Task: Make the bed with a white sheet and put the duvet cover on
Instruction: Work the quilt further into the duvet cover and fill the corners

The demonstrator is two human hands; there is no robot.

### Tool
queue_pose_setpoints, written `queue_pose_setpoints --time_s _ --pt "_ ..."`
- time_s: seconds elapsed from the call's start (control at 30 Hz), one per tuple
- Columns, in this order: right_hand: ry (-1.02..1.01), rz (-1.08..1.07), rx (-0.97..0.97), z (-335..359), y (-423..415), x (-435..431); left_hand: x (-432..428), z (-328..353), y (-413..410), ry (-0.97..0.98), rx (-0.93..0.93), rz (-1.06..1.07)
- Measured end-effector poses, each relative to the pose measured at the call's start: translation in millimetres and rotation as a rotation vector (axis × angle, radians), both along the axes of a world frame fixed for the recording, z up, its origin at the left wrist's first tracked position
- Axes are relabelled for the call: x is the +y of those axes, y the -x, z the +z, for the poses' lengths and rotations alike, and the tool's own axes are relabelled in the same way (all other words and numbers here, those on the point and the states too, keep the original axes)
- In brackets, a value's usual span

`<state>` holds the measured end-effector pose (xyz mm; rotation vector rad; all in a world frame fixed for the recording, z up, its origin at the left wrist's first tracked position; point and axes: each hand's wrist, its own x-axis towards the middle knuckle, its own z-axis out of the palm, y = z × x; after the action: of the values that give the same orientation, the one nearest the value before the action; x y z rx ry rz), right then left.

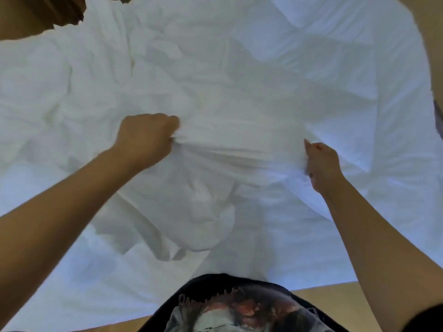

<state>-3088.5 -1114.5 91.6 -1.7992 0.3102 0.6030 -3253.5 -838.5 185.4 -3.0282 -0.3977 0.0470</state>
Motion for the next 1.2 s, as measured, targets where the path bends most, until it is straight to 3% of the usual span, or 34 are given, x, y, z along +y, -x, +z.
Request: queue_pose_setpoints --time_s 0.17,0.37,0.5,0.57,0.67,0.73,0.87,1.0,1.13,1.2 --pt "-0.061 0.096 0.014 -4.0 5.4 14.5 81.3 18.3 50.6 -0.075 -0.015 0.304" --pt "-0.082 0.151 0.032 -18.6 33.2 66.6 126.8 -23.5 6.7 -0.194 0.053 0.224" --pt "-0.329 0.127 0.240 -23.7 43.4 80.0 117.7 -68.8 -20.5 -0.150 -0.033 0.282" --pt "-0.323 0.395 0.334 -25.3 48.8 74.9 110.4 -85.2 -16.6 -0.112 -0.115 0.304" --pt "0.082 1.003 0.311 -26.4 65.7 70.9 90.8 -93.2 -3.2 -0.051 -0.159 0.288" --pt "0.121 1.013 0.231 -28.2 68.8 73.5 67.2 -88.8 8.9 0.038 -0.132 0.289" --pt "-0.139 0.758 0.267 -27.5 59.1 77.3 -29.4 -84.2 34.6 0.404 -0.166 0.226" --pt "-0.235 0.867 0.221 -37.3 51.6 73.0 -108.2 -104.6 15.7 0.699 0.018 0.406" --pt "-0.356 0.859 0.304 -54.1 31.3 51.0 -145.2 -124.3 -12.5 0.941 -0.135 0.488" --pt "-0.411 0.891 0.307 -62.9 25.3 41.5 -165.6 -133.1 -23.2 1.034 -0.182 0.656"
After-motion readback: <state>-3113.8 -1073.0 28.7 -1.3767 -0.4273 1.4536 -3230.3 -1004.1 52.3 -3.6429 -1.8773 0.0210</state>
